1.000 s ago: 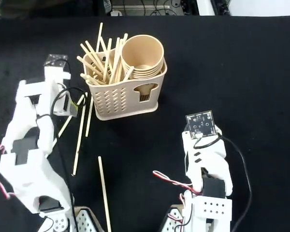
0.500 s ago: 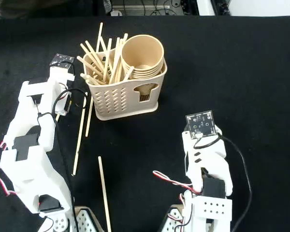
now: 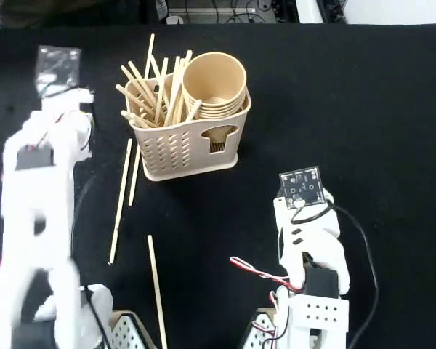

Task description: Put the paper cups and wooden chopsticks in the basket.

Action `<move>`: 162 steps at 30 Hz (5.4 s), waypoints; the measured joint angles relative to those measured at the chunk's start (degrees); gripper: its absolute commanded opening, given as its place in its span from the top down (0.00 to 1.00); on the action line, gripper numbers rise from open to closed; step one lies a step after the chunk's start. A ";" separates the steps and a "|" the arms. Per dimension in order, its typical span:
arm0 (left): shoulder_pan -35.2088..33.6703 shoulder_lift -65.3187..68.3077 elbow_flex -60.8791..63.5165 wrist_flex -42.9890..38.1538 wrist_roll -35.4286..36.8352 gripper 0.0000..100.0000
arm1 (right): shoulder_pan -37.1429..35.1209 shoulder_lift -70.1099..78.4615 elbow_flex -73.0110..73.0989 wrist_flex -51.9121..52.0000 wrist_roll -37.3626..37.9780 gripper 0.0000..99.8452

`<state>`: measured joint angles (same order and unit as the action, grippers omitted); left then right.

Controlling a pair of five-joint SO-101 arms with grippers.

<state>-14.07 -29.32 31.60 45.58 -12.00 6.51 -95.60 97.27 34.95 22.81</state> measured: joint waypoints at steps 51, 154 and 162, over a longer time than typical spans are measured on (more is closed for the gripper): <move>23.47 -19.78 5.98 -7.21 16.70 0.75 | -0.18 0.00 0.00 0.00 0.09 0.99; 0.00 18.46 -5.27 21.54 21.01 0.74 | -14.86 -0.35 -6.95 19.08 0.18 0.99; 7.38 33.58 -4.84 11.87 24.18 0.75 | -14.86 -0.35 -6.95 19.08 0.18 0.99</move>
<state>-6.68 4.26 26.77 57.45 12.18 -8.35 -95.96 90.33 54.02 22.99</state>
